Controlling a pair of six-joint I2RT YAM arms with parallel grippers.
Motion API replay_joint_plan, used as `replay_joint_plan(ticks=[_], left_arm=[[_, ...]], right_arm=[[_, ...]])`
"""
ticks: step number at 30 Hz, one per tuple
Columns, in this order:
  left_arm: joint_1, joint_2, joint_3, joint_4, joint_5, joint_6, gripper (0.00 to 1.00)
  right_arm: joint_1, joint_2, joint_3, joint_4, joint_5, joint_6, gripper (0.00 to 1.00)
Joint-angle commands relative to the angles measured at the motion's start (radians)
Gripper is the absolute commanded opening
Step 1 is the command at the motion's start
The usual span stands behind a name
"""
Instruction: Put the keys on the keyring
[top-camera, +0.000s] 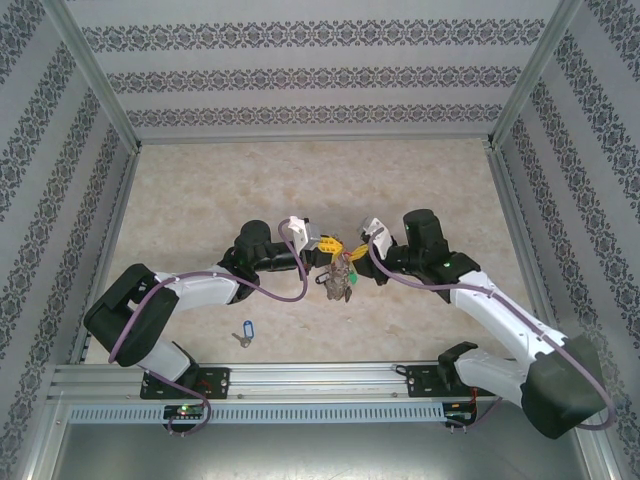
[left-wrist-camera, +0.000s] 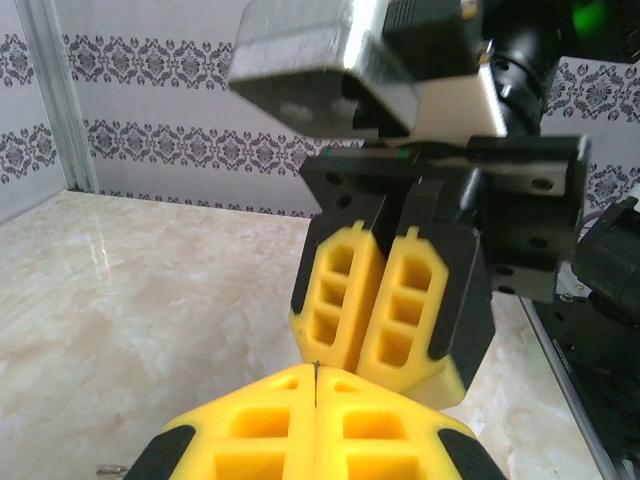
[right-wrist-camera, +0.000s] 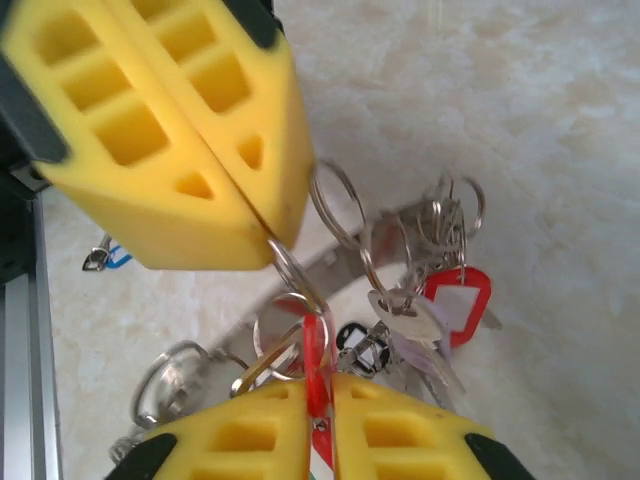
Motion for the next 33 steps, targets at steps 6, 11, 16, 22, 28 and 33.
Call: replay_joint_plan(ticks=[6, 11, 16, 22, 28, 33], left_arm=[[-0.003, -0.020, 0.023, 0.049, 0.021, 0.007, 0.00], [-0.003, -0.033, 0.029, 0.016, 0.028, 0.029, 0.00], [-0.003, -0.039, 0.032, 0.006, 0.037, 0.031, 0.00], [-0.003, -0.044, 0.036, 0.003, 0.037, 0.031, 0.00], [-0.003, -0.046, 0.041, -0.004, 0.038, 0.033, 0.00], [-0.004, -0.051, 0.039, -0.011, 0.046, 0.039, 0.00]], right_arm=[[0.010, -0.097, 0.021, -0.034, 0.109, -0.077, 0.32], [0.010, -0.080, 0.070, -0.056, 0.068, -0.173, 0.32], [0.018, -0.026, 0.128, -0.067, 0.021, -0.223, 0.29], [0.027, 0.047, 0.196, -0.172, -0.044, -0.330, 0.28], [0.028, 0.076, 0.209, -0.217, -0.054, -0.377, 0.28], [0.029, 0.094, 0.216, -0.214, -0.028, -0.378, 0.24]])
